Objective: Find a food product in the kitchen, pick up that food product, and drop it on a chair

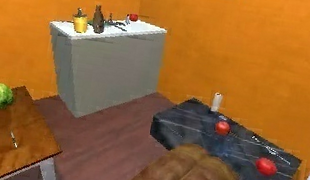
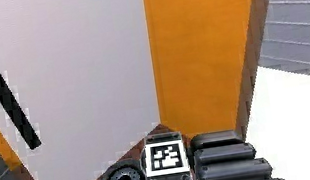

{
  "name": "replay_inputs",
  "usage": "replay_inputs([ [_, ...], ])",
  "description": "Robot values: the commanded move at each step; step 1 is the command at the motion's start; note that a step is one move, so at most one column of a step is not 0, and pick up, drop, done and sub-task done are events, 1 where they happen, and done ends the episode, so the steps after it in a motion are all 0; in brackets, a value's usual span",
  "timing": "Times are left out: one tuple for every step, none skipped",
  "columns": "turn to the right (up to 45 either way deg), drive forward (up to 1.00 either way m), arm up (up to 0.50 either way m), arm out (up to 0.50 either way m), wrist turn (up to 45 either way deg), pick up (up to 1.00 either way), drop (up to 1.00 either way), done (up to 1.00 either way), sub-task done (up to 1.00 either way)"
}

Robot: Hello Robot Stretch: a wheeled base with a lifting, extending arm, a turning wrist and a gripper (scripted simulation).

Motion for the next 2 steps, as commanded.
replay_inputs([
  [21.0, 0.0, 0.0, 0.0, 0.0, 0.0, 0.0, 0.0, 0.0],
  [-45.0, 0.0, 0.0, 0.0, 0.0, 0.0, 0.0, 0.0, 0.0],
])
